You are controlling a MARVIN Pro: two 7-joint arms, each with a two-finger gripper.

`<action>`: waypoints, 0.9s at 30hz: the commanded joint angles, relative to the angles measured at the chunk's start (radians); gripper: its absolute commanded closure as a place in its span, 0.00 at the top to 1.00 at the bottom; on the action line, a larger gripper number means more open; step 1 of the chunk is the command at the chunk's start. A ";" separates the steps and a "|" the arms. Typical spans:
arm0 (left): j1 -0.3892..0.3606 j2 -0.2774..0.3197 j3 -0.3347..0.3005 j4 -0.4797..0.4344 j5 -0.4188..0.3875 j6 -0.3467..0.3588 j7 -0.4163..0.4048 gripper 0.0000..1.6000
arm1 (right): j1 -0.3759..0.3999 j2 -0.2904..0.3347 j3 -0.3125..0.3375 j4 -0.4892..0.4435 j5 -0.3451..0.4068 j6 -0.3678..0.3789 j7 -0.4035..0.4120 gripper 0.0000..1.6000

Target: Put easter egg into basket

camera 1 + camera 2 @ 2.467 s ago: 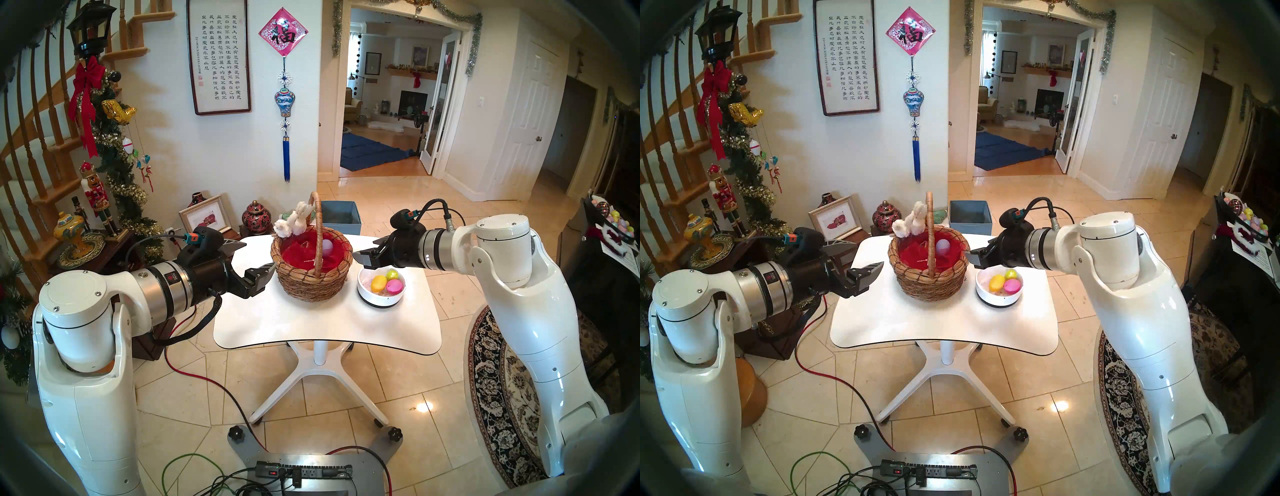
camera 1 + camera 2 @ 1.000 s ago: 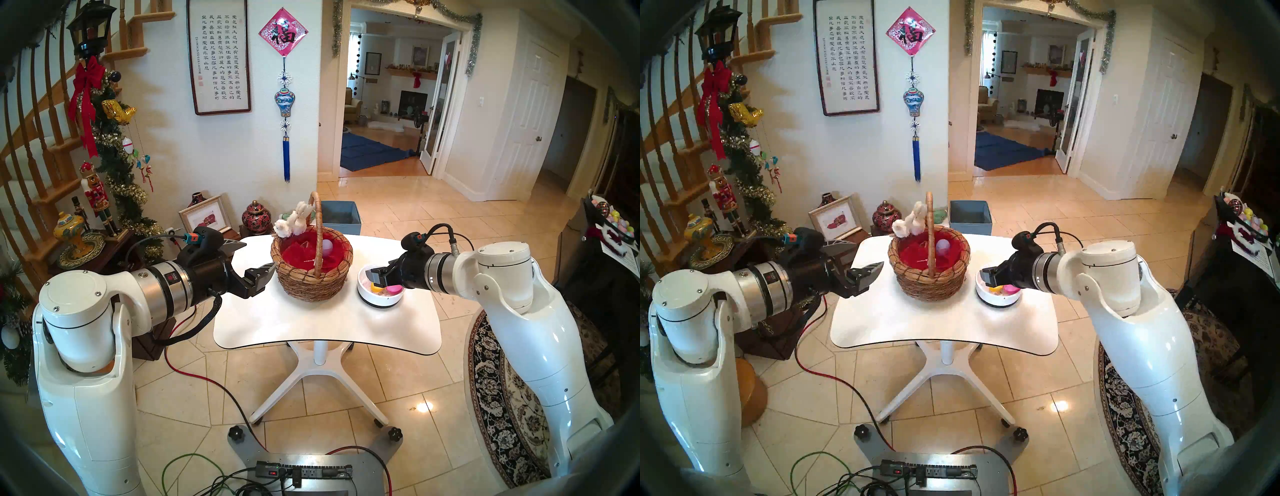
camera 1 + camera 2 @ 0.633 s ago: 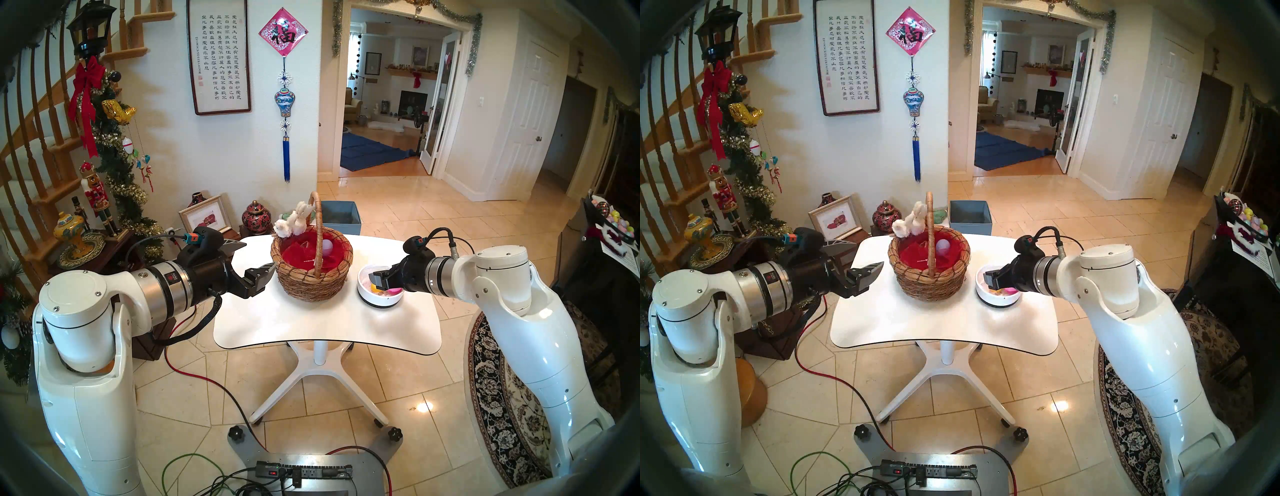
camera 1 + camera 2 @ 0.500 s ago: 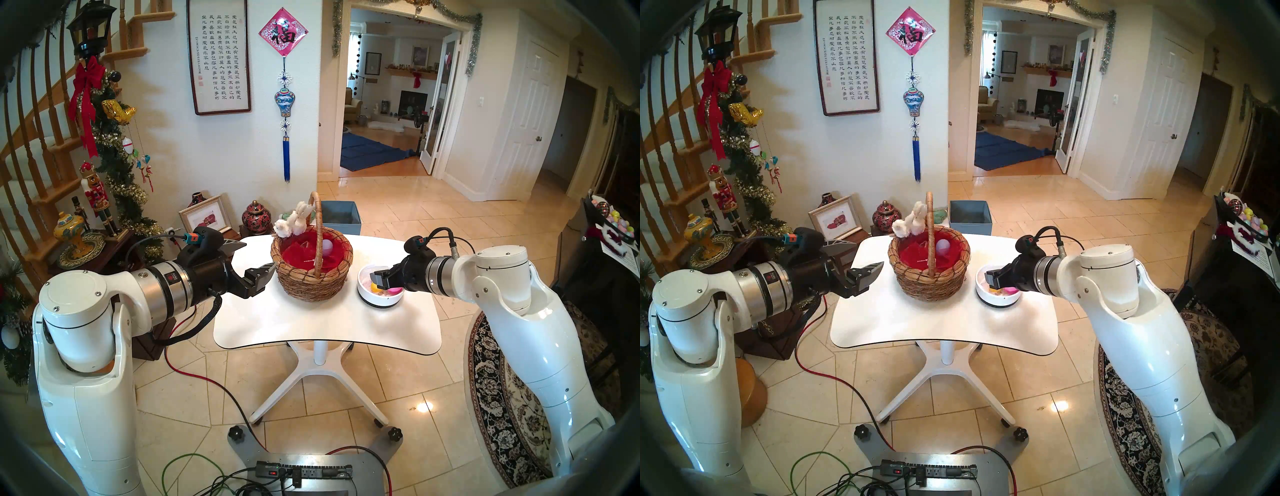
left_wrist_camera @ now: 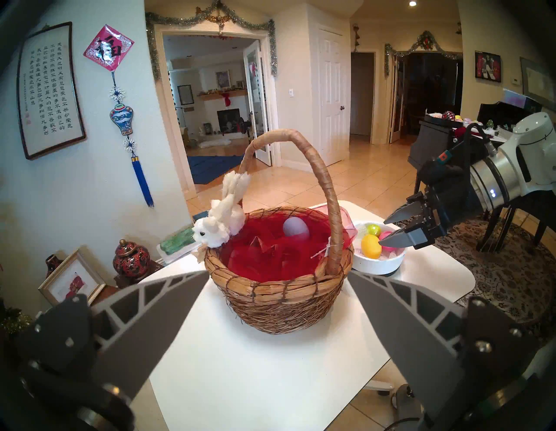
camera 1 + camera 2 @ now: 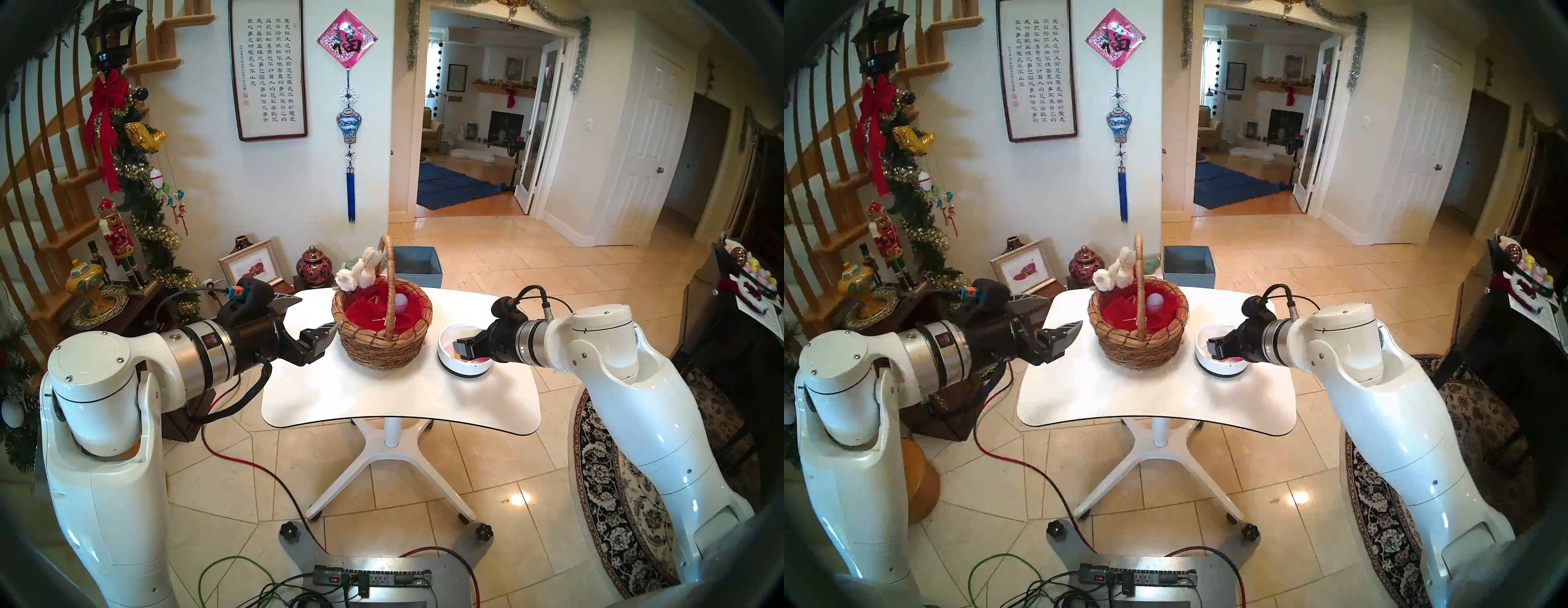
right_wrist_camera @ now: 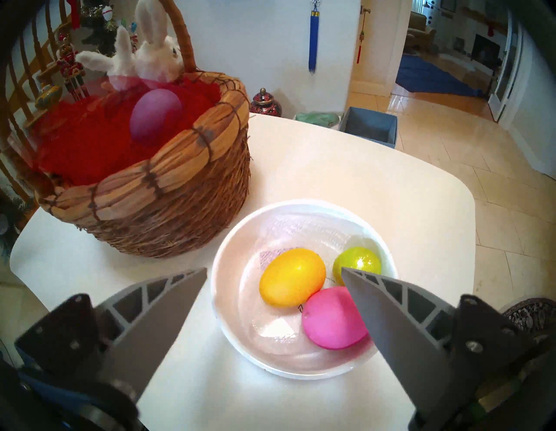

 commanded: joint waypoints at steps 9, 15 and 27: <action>-0.003 0.001 0.002 -0.005 0.001 -0.001 0.001 1.00 | 0.044 0.008 -0.015 0.008 0.032 -0.002 -0.049 0.95; -0.003 0.001 0.002 -0.005 0.001 -0.001 0.001 1.00 | 0.055 0.010 -0.030 0.021 0.049 -0.002 -0.067 0.94; -0.003 0.001 0.002 -0.005 0.001 -0.001 0.001 1.00 | 0.089 0.019 -0.072 0.052 0.089 -0.002 -0.117 0.90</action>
